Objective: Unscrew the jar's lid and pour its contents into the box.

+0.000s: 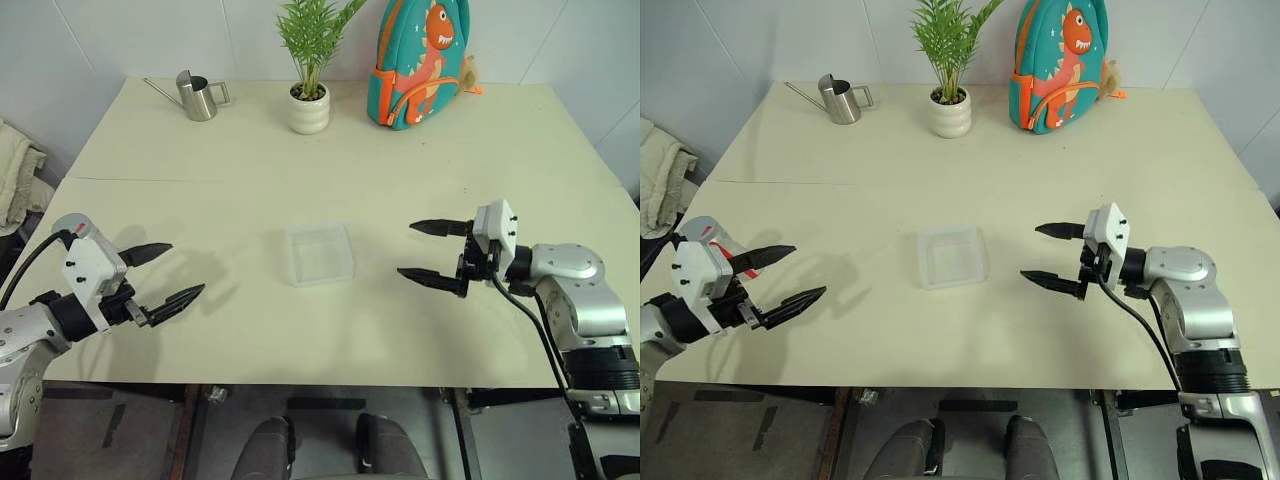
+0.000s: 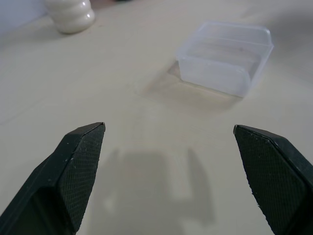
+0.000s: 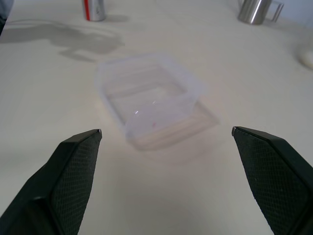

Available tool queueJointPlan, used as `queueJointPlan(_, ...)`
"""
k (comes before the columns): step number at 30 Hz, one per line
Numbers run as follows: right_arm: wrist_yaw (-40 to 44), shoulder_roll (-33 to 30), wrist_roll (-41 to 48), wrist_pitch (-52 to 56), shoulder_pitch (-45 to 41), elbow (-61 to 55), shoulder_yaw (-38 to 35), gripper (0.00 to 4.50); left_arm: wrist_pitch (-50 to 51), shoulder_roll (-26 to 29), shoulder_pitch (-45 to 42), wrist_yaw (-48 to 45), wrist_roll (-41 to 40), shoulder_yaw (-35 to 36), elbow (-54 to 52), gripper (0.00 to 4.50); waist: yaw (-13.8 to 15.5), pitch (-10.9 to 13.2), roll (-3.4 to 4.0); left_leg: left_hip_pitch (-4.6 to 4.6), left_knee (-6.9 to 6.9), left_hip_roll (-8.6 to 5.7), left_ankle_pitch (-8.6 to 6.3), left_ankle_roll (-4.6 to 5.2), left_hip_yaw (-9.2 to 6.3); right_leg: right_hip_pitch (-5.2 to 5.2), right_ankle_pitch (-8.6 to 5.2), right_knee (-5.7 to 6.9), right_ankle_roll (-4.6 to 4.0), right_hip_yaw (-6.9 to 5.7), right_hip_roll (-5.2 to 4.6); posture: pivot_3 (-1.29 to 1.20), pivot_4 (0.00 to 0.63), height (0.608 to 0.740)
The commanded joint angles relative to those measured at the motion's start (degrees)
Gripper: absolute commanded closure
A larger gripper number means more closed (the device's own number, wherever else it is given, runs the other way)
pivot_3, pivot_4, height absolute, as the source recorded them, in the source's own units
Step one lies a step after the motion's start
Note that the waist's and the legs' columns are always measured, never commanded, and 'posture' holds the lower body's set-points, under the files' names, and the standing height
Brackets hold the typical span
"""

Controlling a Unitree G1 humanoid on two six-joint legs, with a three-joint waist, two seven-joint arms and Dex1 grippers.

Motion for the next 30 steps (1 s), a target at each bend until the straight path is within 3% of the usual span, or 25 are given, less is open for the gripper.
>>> queueJointPlan(1, 0.82, -0.98, 0.90, -0.20, 0.37, -2.67, -0.42, 0.00, -1.61, -0.76, -1.30, 1.10, 0.49, -0.39, 0.24, 0.01, -0.04, 0.00, 0.00, 0.00, 0.01, 0.00, 0.00, 0.00, 0.00, 0.00, 0.00, 0.01, 0.00, 0.00, 0.00, 0.00, 0.150, 0.740)
queueJointPlan(5, 1.15, 0.73, 0.61, -1.56, -0.43, -0.61, 0.70, 0.00, -1.96, -2.92, 0.33, 3.57, 0.85, 0.29, -1.67, 0.01, -0.28, 0.00, 0.00, 0.08, 0.01, 0.05, -0.03, 0.01, 0.00, 0.00, 0.04, 0.01, 0.00, 0.08, 0.02, 0.00, 0.150, 0.740)
queueJointPlan(11, 2.45, 6.75, 1.06, -1.22, -8.66, 5.05, 3.79, 0.00, -1.18, -9.45, 10.95, 13.11, 2.66, 7.41, -10.07, 0.01, -1.10, -0.01, -0.01, 0.24, 0.03, 0.21, -0.18, 0.01, 0.13, 0.01, 0.05, 0.00, -0.03, 0.27, 0.11, 0.00, 0.150, 0.740)
queueJointPlan(14, 1.61, 10.88, 1.40, 0.45, -12.53, 5.70, 5.58, 0.00, -0.45, -15.52, 15.40, 21.73, 3.65, 12.99, -14.12, 0.01, -1.16, -0.02, -0.03, 0.27, 0.04, 0.24, -0.20, 0.00, 0.12, 0.01, 0.05, 0.00, -0.03, 0.27, 0.12, 0.00, 0.150, 0.740)
queueJointPlan(18, -1.17, 18.18, 2.89, 4.83, -18.10, 5.66, 7.62, 0.00, -0.62, -25.45, 19.40, 31.48, 5.16, 14.38, -18.76, 0.01, -1.33, -0.04, -0.06, 0.29, 0.08, 0.26, -0.30, 0.03, 0.15, 0.02, 0.06, 0.00, -0.04, 0.33, 0.10, 0.00, 0.150, 0.740)
queueJointPlan(24, -2.75, 23.67, 1.44, 5.81, -22.91, 8.02, 9.74, 0.00, 1.15, -37.38, 11.79, 49.96, 9.62, 11.36, -19.35, 0.01, 0.40, -0.14, -0.23, 0.26, 0.48, 0.27, -0.57, 0.19, 0.03, 0.04, 0.07, 0.02, -0.07, 0.27, 0.16, 0.00, 0.150, 0.740)
queueJointPlan(28, -3.54, 26.43, 0.43, 4.70, -24.51, 9.11, 10.66, 0.00, 0.01, -41.58, 5.05, 56.20, 14.24, 5.12, -14.72, 0.01, 0.67, -0.29, -0.47, 0.20, 0.73, 0.23, -0.70, 0.33, 0.06, 0.07, 0.11, 0.04, -0.08, 0.28, 0.15, 0.00, 0.150, 0.740)
queueJointPlan(30, -3.93, 27.15, 0.22, 4.59, -24.78, 8.96, 10.65, 0.00, -0.02, -41.09, 3.32, 57.09, 17.11, 2.69, -12.35, 0.01, 0.53, -0.37, -0.60, 0.19, 0.74, 0.19, -0.68, 0.34, 0.08, 0.05, 0.17, 0.05, -0.10, 0.28, 0.19, 0.00, 0.150, 0.740)
